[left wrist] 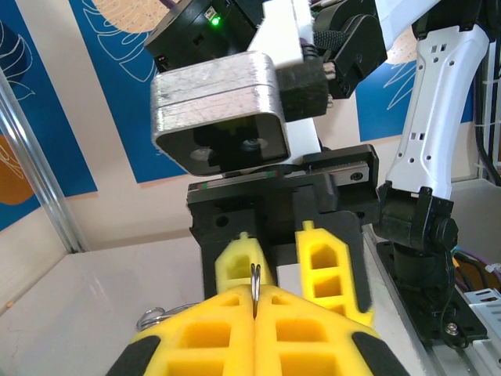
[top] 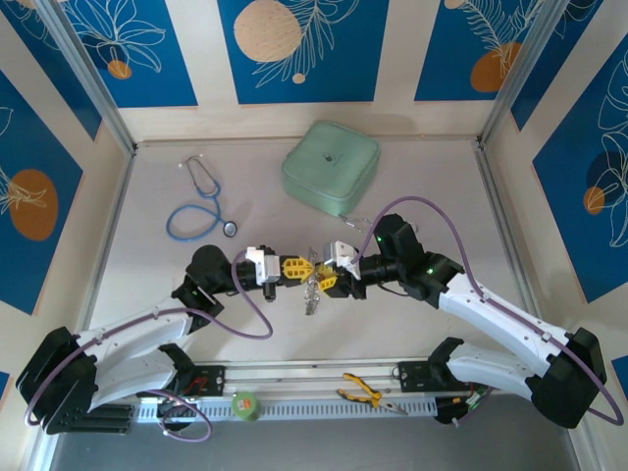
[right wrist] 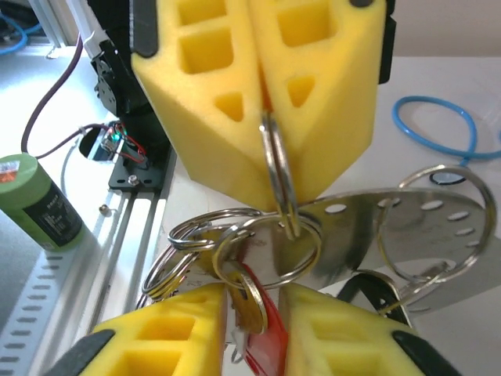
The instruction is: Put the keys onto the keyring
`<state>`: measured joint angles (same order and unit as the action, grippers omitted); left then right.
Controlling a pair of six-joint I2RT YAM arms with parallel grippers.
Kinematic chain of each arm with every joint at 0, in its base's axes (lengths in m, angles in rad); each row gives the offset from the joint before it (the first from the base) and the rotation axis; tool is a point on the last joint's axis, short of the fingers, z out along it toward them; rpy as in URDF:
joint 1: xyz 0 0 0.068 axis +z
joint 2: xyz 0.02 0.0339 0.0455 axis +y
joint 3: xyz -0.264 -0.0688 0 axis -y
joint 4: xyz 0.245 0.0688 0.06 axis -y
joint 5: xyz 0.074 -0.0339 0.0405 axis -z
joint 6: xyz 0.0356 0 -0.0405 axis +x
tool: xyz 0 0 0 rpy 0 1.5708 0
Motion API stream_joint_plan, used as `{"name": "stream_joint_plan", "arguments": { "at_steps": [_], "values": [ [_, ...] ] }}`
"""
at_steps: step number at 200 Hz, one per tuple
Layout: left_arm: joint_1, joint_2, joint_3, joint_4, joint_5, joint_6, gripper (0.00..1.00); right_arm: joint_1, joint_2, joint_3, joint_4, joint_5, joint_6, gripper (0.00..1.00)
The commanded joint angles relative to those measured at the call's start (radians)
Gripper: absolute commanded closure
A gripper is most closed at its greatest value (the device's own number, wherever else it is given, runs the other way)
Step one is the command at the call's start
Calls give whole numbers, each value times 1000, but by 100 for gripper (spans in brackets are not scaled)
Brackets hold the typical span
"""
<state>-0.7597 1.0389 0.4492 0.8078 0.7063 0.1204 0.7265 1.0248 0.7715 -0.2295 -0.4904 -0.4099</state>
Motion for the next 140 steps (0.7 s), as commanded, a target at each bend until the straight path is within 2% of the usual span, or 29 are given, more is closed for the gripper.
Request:
{"name": "stream_joint_plan", "arguments": {
  "at_steps": [1, 17, 39, 58, 88, 140],
  "values": [
    [-6, 6, -12, 61, 17, -1, 100, -2, 0, -6, -11, -17, 6, 90],
    [-6, 4, -11, 48, 12, 9, 100, -10, -3, 2, -38, -9, 0, 100],
    [-6, -14, -3, -37, 3, 60, 100, -15, -11, 23, -102, 55, -22, 100],
    [-6, -43, 11, -178, -19, 133, 100, -17, -9, 62, -184, 146, -44, 100],
    [-6, -72, 28, -331, -44, 205, 100, -18, -10, 113, -241, 166, -71, 100],
    [-6, -73, 35, -384, -53, 212, 100, 37, -15, 170, -237, 177, -104, 100]
  ]
}}
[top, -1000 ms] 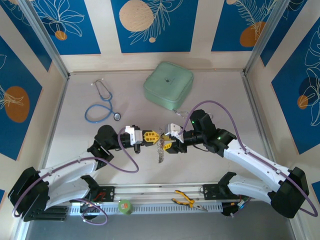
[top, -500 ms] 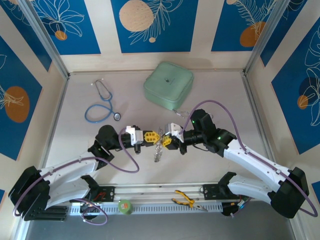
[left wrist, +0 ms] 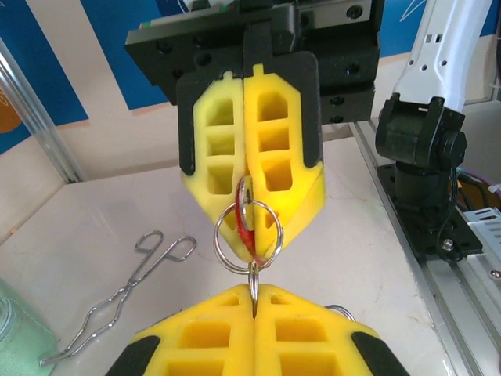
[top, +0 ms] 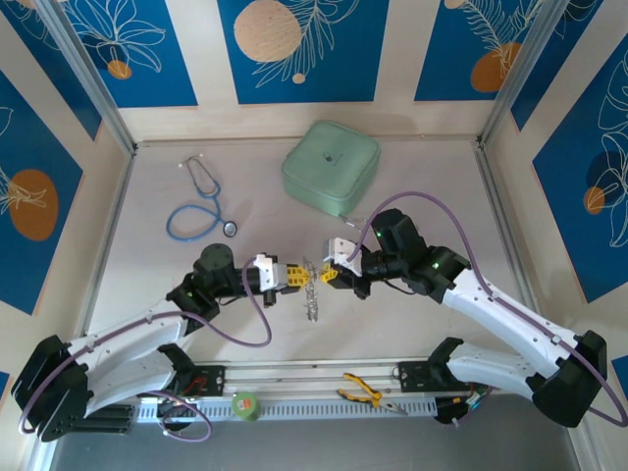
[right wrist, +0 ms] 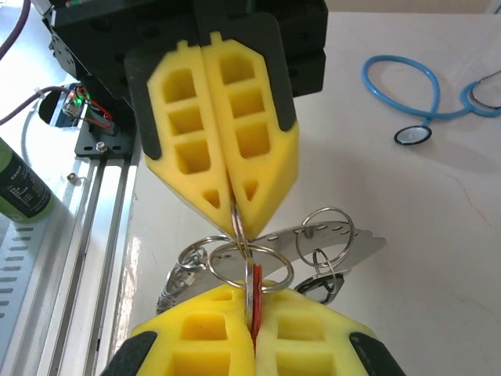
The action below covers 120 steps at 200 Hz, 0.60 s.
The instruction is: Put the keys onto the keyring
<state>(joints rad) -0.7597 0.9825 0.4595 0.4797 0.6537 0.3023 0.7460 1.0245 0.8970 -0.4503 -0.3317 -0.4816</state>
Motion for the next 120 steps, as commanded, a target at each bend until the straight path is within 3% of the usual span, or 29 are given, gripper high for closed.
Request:
{"name": "stream_joint_plan", "arguments": {
  "at_steps": [1, 15, 36, 56, 88, 120],
  "values": [
    [-6, -16, 25, -56, 0, 30, 100, 18, -16, 46, -16, 18, -32, 100],
    [-6, -18, 21, -61, -7, 24, 100, 24, -17, 45, -10, 30, -38, 100],
    [-6, -32, -7, 5, -60, -14, 57, 28, -6, 40, 15, 76, -36, 100],
    [-4, -75, -69, 141, -146, -54, 43, 32, 23, 47, 54, 124, -20, 100],
    [-3, -191, -177, 342, -494, -70, 18, 50, 112, 75, 128, 153, -20, 100],
    [-4, -334, -220, 404, -796, -38, 10, 102, 271, 180, 233, 109, -20, 100]
  ]
}}
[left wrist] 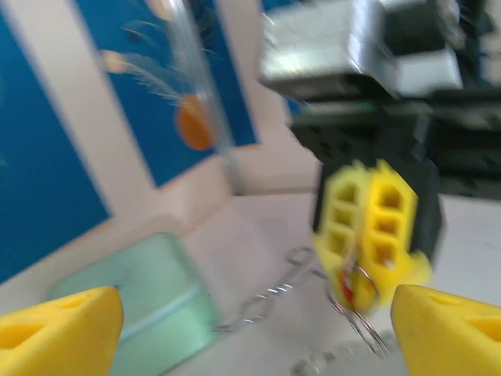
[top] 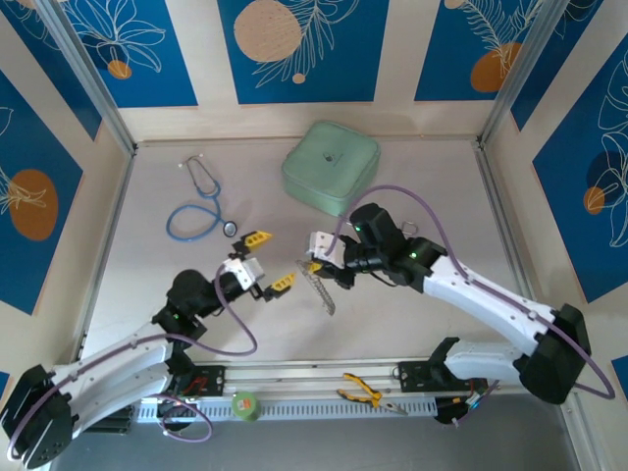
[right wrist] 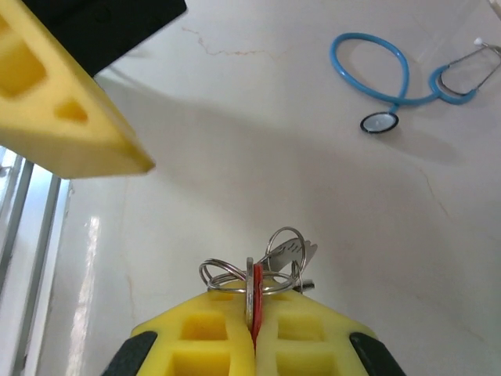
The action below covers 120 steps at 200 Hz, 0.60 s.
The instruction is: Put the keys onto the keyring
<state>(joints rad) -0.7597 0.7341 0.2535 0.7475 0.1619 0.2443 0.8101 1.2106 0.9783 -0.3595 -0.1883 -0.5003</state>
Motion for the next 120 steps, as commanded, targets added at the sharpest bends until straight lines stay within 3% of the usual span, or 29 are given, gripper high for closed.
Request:
{"name": "stream_joint_plan", "arguments": {
  "at_steps": [1, 26, 56, 79, 120],
  "values": [
    [-3, -89, -13, 136, -312, 21, 10, 41, 90, 103, 146, -37, -2, 100],
    [-3, -157, 2, 127, -474, 45, 9, 67, 217, 190, 299, -97, 63, 100],
    [-3, -185, 49, 28, -511, 52, 10, 60, 349, 190, 417, -92, 121, 100],
    [-3, -155, 53, 2, -540, 26, 9, 47, 410, 134, 343, -7, 45, 100],
    [-4, -51, 69, -52, -592, -43, 8, 31, 373, 2, 134, 191, -118, 100]
  ]
}}
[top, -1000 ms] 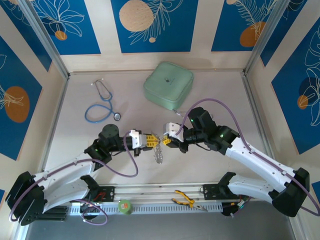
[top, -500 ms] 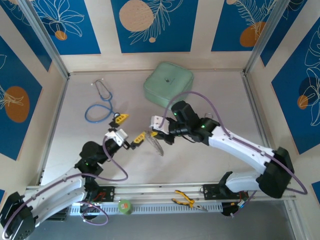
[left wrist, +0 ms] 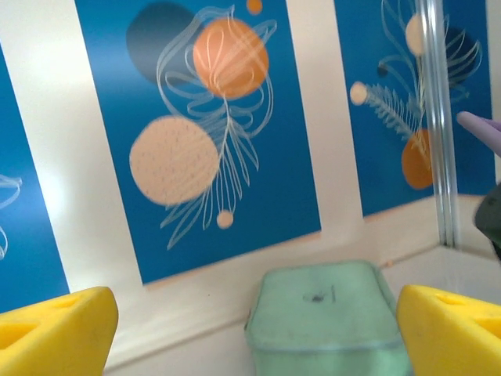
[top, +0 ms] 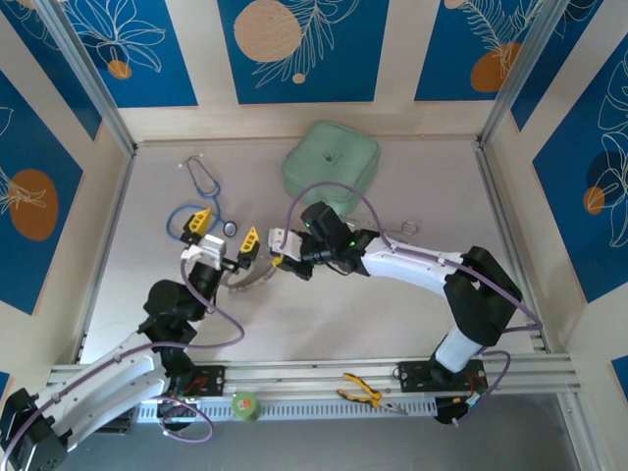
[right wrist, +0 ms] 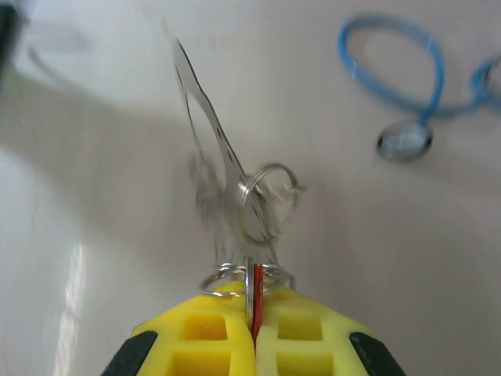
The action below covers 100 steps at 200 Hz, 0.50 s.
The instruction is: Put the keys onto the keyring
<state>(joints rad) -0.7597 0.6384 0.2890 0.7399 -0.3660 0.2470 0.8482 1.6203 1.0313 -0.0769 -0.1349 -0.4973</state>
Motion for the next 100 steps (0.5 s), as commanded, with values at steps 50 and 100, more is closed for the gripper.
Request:
{"name": "stream_joint_plan", "arguments": {
  "at_steps": [50, 100],
  "values": [
    [2, 189, 59, -46, -132, -52, 6, -19, -100, -114, -391, 290, -223, 97],
    [39, 261, 75, -76, -171, -47, 3, -54, -136, -150, -575, 378, -239, 73]
  ]
}}
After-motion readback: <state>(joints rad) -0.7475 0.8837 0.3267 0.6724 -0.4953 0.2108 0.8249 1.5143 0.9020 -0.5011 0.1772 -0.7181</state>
